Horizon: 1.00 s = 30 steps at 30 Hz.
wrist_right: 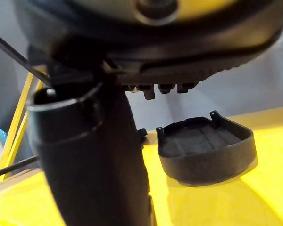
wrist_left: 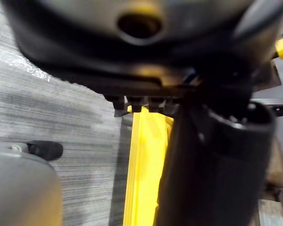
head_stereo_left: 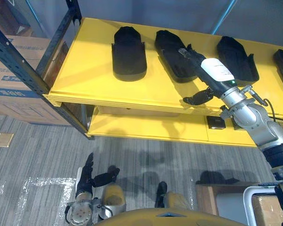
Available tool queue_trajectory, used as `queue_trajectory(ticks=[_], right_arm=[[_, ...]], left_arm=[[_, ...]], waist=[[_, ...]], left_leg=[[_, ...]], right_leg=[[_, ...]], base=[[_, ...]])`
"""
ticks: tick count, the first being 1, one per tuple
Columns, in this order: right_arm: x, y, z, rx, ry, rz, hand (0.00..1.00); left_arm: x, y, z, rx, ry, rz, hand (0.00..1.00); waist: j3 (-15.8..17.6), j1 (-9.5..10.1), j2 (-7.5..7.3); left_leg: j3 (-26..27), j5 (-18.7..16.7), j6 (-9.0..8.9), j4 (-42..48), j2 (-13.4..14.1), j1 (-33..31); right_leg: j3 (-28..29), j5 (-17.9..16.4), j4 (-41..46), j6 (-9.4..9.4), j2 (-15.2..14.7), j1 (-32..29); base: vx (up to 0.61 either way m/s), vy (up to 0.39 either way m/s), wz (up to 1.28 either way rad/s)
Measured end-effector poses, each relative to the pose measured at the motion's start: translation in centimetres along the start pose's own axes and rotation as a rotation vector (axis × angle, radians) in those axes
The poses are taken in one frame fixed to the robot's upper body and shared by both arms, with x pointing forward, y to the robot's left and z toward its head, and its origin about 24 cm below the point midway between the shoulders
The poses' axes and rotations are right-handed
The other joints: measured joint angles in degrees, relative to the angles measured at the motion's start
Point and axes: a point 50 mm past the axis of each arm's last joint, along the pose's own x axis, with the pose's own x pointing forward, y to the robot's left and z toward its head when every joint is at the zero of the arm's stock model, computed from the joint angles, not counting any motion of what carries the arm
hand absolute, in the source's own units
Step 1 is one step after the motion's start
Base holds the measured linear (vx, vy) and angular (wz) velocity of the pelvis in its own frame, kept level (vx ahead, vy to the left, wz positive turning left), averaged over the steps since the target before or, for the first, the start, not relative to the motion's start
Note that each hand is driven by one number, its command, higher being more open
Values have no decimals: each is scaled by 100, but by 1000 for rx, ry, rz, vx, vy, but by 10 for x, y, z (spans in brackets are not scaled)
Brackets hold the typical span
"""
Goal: Walk over and take three plastic housings, then place them on the shelf
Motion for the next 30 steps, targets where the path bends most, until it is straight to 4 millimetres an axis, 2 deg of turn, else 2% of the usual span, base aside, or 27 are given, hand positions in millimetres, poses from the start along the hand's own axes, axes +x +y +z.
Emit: queue_trajectory(ticks=[6,9,14,19,20,26,30], right_arm=[[9,-10,-10,-22,67,-17,100],[11,-10,-19,-34,136,-12,100],[14,-15,-26,-69,204,-4,100],[20,-23,-29,-68,255,82,100],[21,-24,-29,-65,258,106,0],[35,-32,-24,-138,228,228,0],[40,-32,-26,-151,231,270,0]], left_arm=[[0,-3,-1,-4,15,-17,100],[0,-3,-1,-5,15,-20,100],[0,-3,-1,-10,14,-18,100],[1,-1,2,-23,8,-7,100],[1,-1,1,-24,9,-5,100],[1,-2,4,-35,8,2,100],[1,-4,7,-46,-2,3,100]], waist=[[82,44,81],[103,123,91],[127,142,88],[237,140,92],[238,146,91],[249,184,93],[273,285,114]], left_leg=[[-39,27,34,-2,-48,-8],[-39,30,36,-2,-47,-11],[-39,29,34,0,-53,-19],[-16,28,32,0,-49,-14],[-9,25,31,0,-48,-12],[39,18,22,1,-34,-9],[41,17,19,1,-33,-11]], right_leg=[[-50,-21,58,10,-55,0],[-50,-20,58,11,-56,-2],[-54,-20,53,11,-60,-5],[-33,-16,51,15,-58,-16],[-28,-16,48,14,-57,-16],[27,-10,31,17,-40,-39],[26,-9,20,16,-38,-38]], base=[[-16,3,4],[0,0,0],[0,0,0],[0,0,0],[0,0,0],[1,-1,-4],[0,0,0]])
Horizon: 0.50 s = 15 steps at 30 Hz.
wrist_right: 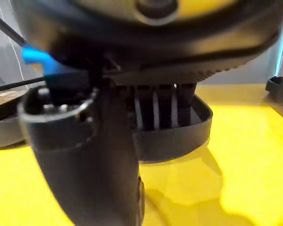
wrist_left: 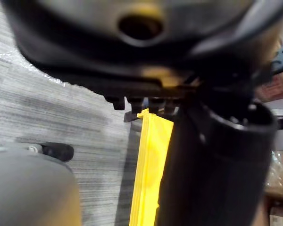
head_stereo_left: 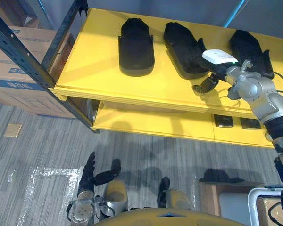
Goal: Walk over and take three plastic housings, then place them on the shelf
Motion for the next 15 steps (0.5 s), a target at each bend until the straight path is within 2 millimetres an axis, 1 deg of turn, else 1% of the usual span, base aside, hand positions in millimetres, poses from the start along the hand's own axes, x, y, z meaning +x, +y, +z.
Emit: queue_trajectory(ticks=[5,9,15], right_arm=[[4,-10,4,-22,-24,-13,0],[6,-10,9,-42,-61,-3,0],[7,-9,6,-43,-49,15,0]], left_arm=[[0,-2,0,-7,2,0,100],[0,-2,0,-7,1,-1,100],[0,-3,0,-8,1,-2,100]], waist=[[97,39,33],[98,71,35],[104,103,45]], left_leg=[[-23,15,-24,0,-2,-9],[-38,19,-27,0,-6,-12],[-49,25,-28,-1,-11,-13]], right_leg=[[-32,0,-2,0,-2,13],[-77,-1,-8,-1,-6,27],[-90,-2,-2,-1,-12,31]], base=[[0,0,2],[0,0,1],[0,0,0]])
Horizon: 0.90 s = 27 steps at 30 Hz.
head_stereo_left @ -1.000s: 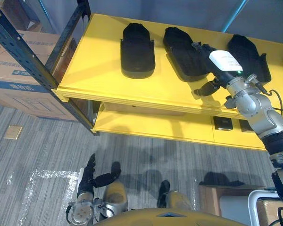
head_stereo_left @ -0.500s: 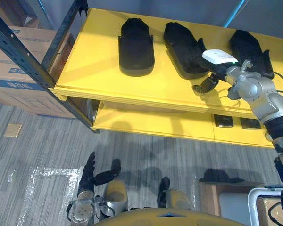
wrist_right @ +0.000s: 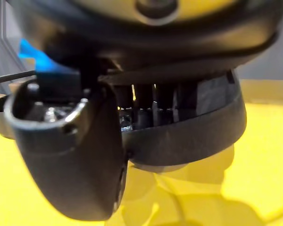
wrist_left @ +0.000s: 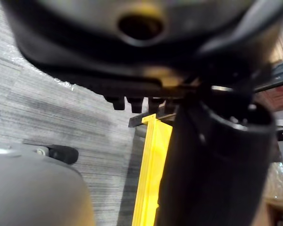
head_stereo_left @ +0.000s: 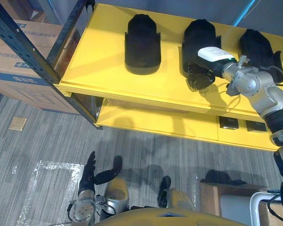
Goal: Walk over and take three plastic housings, then place them on the shelf
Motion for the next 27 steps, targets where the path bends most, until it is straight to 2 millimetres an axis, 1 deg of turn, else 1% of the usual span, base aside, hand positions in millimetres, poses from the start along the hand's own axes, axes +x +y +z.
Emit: queue_trajectory(ticks=[5,16,17,27], right_arm=[[0,-1,0,-2,-4,-2,0],[0,0,0,-2,-12,1,0],[0,0,1,-2,-15,1,100],[-1,0,2,-1,-34,-9,100]], left_arm=[[0,-2,-1,-5,5,-1,100],[0,-1,-1,-1,17,-4,100],[0,-1,-1,-1,17,-4,100],[0,-1,-1,-1,17,-5,100]], waist=[[28,1,47],[27,6,47],[28,5,47],[27,-1,47]], left_leg=[[-21,13,-1,-1,0,0],[-55,28,7,-1,-13,-5],[-58,28,8,-1,-15,-4],[-132,35,18,-2,-28,0]], right_leg=[[-18,-1,24,0,-3,0],[-49,-2,42,1,-18,10],[-52,-2,43,1,-19,12],[-120,-6,44,0,-28,66]], base=[[0,0,0],[0,0,0],[0,0,0],[-6,-5,3]])
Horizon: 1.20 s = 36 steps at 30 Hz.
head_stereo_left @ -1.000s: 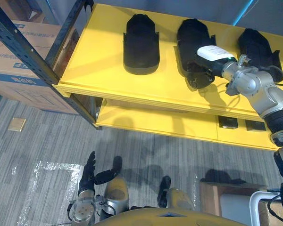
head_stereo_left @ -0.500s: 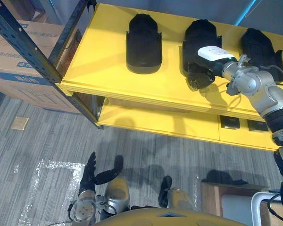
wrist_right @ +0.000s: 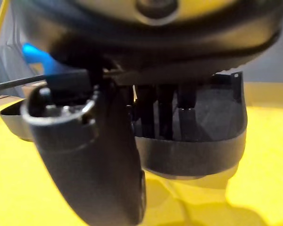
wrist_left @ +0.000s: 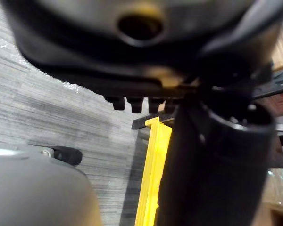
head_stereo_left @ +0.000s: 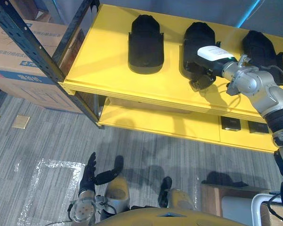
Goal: Walk over and take three plastic housings, then place them on the shelf
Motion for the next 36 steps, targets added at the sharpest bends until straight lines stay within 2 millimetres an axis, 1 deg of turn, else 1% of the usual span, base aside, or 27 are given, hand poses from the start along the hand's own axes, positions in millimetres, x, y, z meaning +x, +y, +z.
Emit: queue_trajectory(ticks=[14,16,18,22,25,26,27,30,33,36], right_arm=[[-1,1,-4,-1,33,-91,100],[-2,0,-6,-31,53,-105,100],[-5,-1,-9,-13,76,-121,100],[-10,-2,-9,6,92,-135,100],[-13,0,-1,12,64,-82,100],[-14,4,4,9,44,-34,100],[-14,6,5,8,36,-15,100],[-18,21,9,13,23,84,100],[-20,27,11,17,19,127,100],[-22,33,16,17,3,164,100]], left_arm=[[0,0,0,0,0,3,100],[0,0,0,0,-1,3,100],[0,0,0,0,-1,3,100],[0,0,0,0,0,4,100],[0,1,0,2,1,6,100],[0,1,-1,4,1,6,100],[0,2,0,6,1,6,100],[0,2,0,9,0,4,100],[0,3,-1,11,2,3,100],[-1,5,-1,21,3,2,100]], waist=[[0,27,0],[0,28,0],[0,44,-1],[-2,27,-3],[-5,-37,-8],[-9,-98,-16],[-12,-110,-19],[-17,-110,-28],[-30,-128,-47],[-93,-137,-131]], left_leg=[[-2,3,8,-14,-2,0],[-2,2,8,-15,-2,1],[-2,2,8,-16,-2,0],[31,1,1,-15,-2,9],[100,-1,-4,-15,-1,14],[115,-2,-4,-13,0,26],[127,-2,-4,-12,3,35],[203,-10,-7,-17,13,110],[232,-13,-5,-17,15,112],[253,-39,13,-18,17,109]], right_leg=[[4,-1,3,-2,0,4],[12,-1,2,-2,0,5],[16,-1,1,-2,0,5],[55,-1,0,-2,0,-12],[122,5,1,5,-2,-47],[136,5,1,5,-2,-47],[144,5,1,5,-1,-46],[224,5,4,5,5,-22],[256,10,1,12,7,-39],[274,11,-10,13,8,-51]], base=[[0,0,0],[0,0,0],[0,0,0],[0,0,-4],[2,-3,-10],[7,-9,-6],[5,-11,-9],[-6,-12,-13],[-17,-7,-6],[-5,-3,-3]])
